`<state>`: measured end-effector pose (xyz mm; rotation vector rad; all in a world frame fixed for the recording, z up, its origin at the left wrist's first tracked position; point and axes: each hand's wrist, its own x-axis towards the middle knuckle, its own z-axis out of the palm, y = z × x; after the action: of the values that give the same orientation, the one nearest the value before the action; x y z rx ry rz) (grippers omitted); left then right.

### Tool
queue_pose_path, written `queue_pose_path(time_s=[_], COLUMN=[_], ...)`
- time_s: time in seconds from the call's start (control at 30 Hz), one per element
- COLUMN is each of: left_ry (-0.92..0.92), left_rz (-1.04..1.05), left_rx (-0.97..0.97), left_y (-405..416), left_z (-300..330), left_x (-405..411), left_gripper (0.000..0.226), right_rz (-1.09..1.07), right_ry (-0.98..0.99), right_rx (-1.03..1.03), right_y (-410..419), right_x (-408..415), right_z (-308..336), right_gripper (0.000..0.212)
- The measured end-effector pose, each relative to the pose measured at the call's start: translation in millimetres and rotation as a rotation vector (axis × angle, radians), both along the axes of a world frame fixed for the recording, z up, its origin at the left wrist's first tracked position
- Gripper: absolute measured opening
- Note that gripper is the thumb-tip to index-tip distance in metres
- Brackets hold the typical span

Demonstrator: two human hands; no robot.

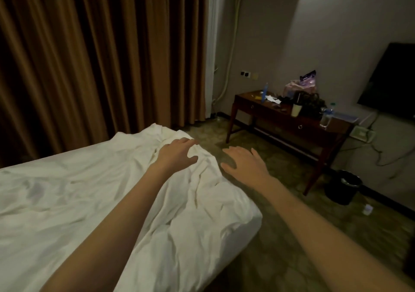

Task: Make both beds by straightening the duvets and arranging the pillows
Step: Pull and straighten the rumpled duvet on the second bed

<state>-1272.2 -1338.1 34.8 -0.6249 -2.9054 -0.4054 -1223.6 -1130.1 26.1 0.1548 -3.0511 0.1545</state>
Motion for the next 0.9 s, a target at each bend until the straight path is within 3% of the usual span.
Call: queue_pose_path(time_s=[0.3, 0.5, 0.9], left_ry=[-0.025, -0.028, -0.101], left_rz=[0.012, -0.009, 0.195], left_rx=[-0.029, -0.073, -0.087], left_y=[163.1, 270.7, 440.1], left_z=[24.2, 11.1, -12.2], left_x=[-209.4, -304.6, -471.3], left_gripper=[0.054, 0.054, 0.05], right_rz=[0.014, 0.009, 0.215], right_ry=[0.027, 0.008, -0.043], right_rx=[-0.023, -0.066, 0.025], right_y=[156.3, 271.9, 465.8], right_x=[-185.6, -289.4, -510.5], right_z=[31.6, 17.3, 5.8], right_gripper=[0.056, 0.055, 0.055])
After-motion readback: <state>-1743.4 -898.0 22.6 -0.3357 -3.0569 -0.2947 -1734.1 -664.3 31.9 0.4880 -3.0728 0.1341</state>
